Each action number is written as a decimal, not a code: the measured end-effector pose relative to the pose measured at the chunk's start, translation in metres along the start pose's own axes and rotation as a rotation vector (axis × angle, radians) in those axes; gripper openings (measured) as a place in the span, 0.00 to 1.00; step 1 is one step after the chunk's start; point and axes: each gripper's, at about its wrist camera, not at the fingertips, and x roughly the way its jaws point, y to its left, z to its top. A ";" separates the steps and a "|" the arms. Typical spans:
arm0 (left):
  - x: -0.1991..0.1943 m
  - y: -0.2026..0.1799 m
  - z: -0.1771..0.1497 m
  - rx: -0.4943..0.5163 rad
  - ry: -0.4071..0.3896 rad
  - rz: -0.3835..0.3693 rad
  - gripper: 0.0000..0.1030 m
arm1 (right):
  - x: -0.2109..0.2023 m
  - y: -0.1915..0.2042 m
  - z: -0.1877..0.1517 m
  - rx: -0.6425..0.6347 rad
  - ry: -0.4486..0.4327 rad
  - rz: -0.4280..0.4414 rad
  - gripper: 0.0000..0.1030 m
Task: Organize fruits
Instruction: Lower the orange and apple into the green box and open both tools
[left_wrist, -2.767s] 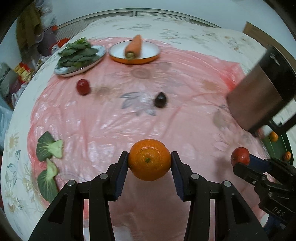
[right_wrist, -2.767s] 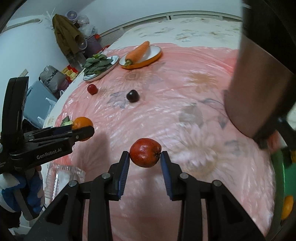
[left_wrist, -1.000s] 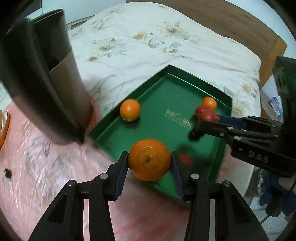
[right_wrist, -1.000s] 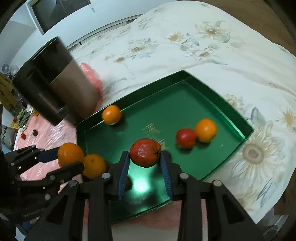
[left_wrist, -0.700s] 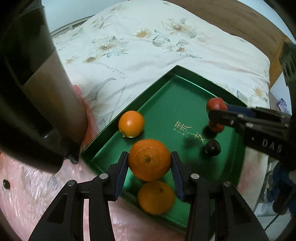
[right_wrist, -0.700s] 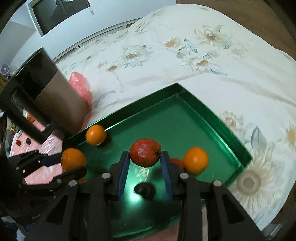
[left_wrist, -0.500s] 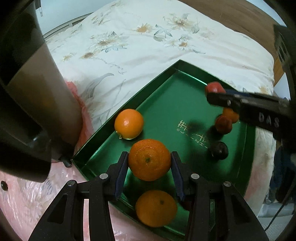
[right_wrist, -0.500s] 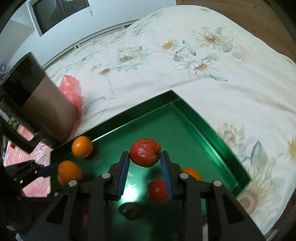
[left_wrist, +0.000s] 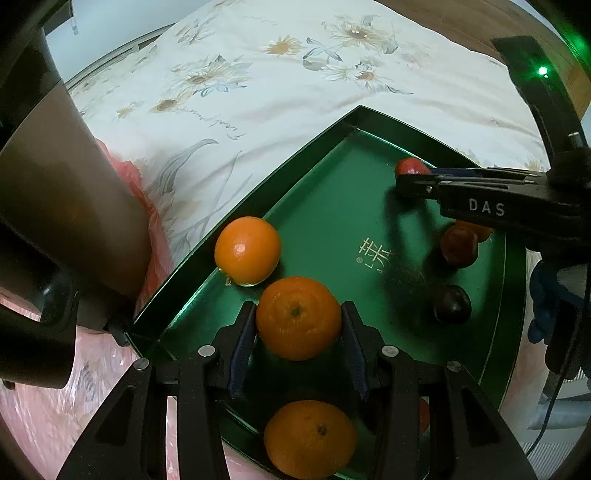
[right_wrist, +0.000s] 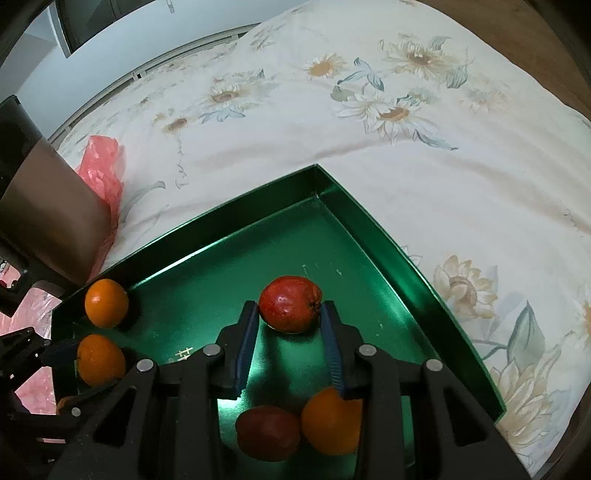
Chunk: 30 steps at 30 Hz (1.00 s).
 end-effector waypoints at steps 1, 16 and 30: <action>0.000 0.000 0.000 -0.001 0.001 0.000 0.39 | 0.002 0.000 0.000 0.002 0.006 0.002 0.30; -0.004 -0.003 -0.004 -0.006 -0.004 0.021 0.40 | -0.006 0.013 -0.007 -0.017 -0.013 -0.051 0.77; -0.032 0.004 -0.008 -0.027 -0.050 0.001 0.51 | -0.043 0.030 -0.017 0.005 -0.080 -0.054 1.00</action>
